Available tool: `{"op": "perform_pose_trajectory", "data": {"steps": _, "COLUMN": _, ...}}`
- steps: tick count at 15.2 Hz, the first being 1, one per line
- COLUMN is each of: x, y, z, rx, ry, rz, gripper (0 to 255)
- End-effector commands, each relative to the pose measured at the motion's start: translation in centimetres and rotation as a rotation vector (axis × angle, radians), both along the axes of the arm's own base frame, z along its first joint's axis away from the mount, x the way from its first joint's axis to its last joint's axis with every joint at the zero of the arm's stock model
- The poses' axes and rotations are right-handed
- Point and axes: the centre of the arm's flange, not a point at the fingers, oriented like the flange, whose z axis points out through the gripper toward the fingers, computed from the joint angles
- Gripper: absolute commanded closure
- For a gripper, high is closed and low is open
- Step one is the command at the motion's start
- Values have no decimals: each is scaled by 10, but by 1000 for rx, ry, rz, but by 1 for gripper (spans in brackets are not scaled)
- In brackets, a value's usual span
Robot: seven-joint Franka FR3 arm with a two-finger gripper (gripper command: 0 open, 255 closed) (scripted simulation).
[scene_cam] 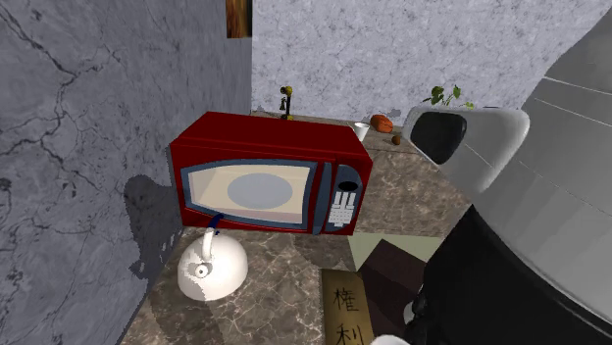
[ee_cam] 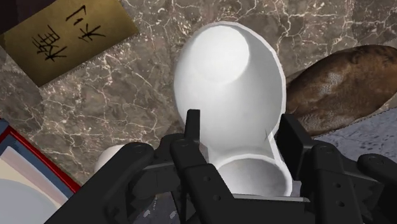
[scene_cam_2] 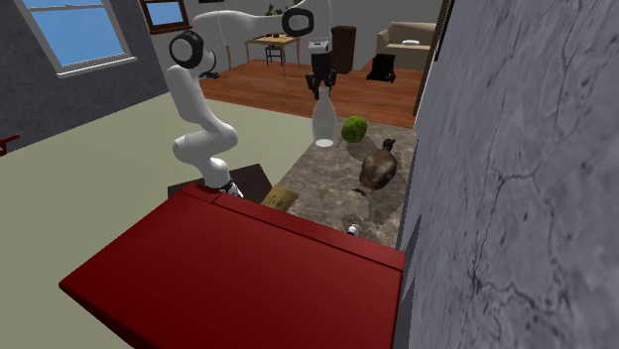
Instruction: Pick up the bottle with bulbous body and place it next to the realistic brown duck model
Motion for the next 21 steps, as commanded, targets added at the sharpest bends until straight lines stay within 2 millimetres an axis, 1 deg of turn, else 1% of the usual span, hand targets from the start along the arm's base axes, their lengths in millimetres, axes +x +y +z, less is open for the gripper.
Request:
{"op": "perform_pose_trajectory", "data": {"steps": 1, "x": -20, "y": 16, "z": -7, "rx": 1, "ry": 0, "rz": -1, "gripper": 255}}
{"op": "perform_pose_trajectory", "data": {"steps": 14, "x": -155, "y": 112, "z": -48, "rx": 1, "ry": 0, "rz": -1, "gripper": 255}}
{"op": "perform_pose_trajectory", "data": {"steps": 21, "x": -155, "y": 112, "z": -85, "rx": 1, "ry": 0, "rz": -1, "gripper": 255}}
